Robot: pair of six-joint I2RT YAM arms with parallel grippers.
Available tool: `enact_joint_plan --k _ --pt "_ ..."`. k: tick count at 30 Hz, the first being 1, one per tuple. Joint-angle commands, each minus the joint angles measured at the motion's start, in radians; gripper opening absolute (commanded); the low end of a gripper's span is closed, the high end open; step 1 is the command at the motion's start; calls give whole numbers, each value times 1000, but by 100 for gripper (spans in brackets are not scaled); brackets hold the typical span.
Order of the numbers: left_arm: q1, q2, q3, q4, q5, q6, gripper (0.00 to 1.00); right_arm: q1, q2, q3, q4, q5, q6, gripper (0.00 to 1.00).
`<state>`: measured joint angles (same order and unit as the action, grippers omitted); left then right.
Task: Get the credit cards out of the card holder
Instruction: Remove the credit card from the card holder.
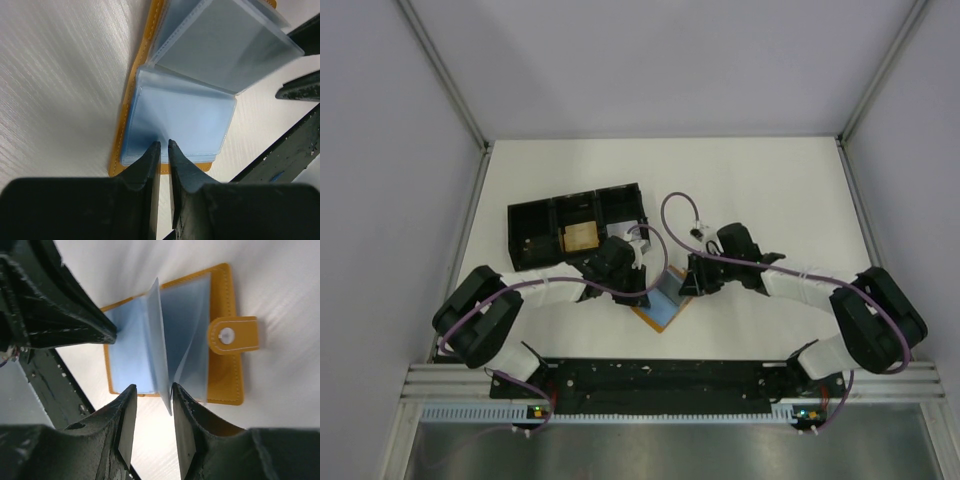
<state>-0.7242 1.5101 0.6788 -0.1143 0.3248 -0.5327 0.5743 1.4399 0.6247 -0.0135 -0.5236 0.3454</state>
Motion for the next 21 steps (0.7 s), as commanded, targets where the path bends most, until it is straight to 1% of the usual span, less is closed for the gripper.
enact_joint_plan --k 1,8,16,21 --pt "-3 7 -5 -16 -15 2 16 29 -64 56 47 -85 9 35" --pt "-1 -30 -21 4 -36 -27 16 47 -93 64 24 -87 4 35" --pt "0 -70 -65 57 -62 -93 15 67 -76 66 33 -133 1 36" --pt "6 -119 -100 82 -93 -128 15 104 -70 78 17 -139 -16 36"
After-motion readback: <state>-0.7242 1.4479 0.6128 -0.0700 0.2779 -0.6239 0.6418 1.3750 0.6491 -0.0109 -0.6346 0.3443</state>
